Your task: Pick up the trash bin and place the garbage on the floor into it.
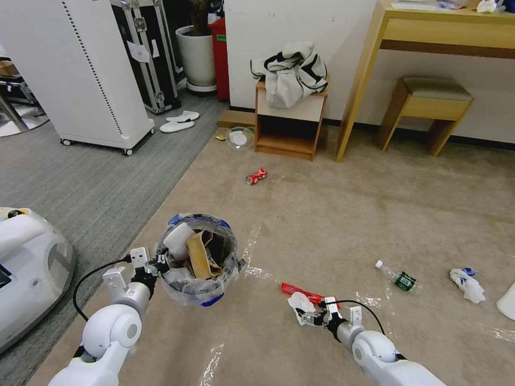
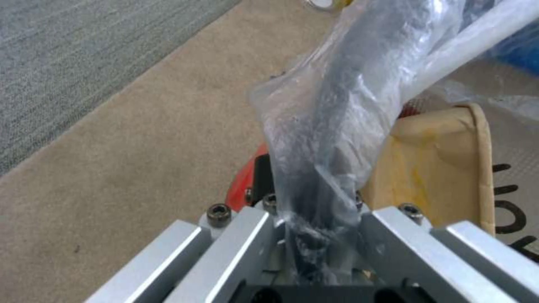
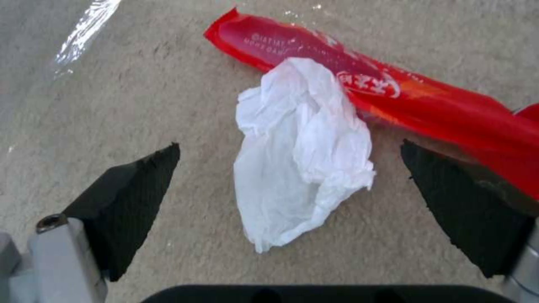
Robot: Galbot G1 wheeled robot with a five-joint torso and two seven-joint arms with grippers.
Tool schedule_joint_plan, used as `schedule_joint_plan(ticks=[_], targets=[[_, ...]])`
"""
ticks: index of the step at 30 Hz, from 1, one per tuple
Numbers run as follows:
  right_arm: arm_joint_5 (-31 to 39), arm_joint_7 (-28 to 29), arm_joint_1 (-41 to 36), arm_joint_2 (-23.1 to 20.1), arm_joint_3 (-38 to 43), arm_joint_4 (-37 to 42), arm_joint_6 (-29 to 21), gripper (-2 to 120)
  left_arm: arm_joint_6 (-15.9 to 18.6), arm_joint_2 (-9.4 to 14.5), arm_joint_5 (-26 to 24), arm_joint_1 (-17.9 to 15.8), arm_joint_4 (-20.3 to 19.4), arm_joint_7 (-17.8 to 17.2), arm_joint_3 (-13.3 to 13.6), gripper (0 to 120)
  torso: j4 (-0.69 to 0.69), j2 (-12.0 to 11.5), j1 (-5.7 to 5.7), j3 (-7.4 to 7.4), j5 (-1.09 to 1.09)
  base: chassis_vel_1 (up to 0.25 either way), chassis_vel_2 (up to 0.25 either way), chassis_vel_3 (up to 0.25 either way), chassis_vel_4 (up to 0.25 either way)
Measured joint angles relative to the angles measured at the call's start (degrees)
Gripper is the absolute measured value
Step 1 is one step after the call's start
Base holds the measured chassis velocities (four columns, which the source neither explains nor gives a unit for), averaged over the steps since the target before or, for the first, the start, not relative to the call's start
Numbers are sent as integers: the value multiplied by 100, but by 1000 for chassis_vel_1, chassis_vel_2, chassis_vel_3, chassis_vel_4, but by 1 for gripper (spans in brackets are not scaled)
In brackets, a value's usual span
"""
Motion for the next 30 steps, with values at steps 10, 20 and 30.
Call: schedule_joint_plan(ticks=[10,20,30], targets=[[-92,29,88,126,-44,-240,-18,100,1,8,-8,-6,6,42,1,1,0,0,0,0,0,0,0,0,0],[-132,2,341,395,-51,-806,14,100,2,9,-41,-13,9,65,21,1,0,0,0,0,0,0,0,0,0],[-269,-150,569,636,-74,-1258,125,100,1,-1,-45,-57,46,68,53,1,-3,2,-1,-2,-7,0,0,0,0]])
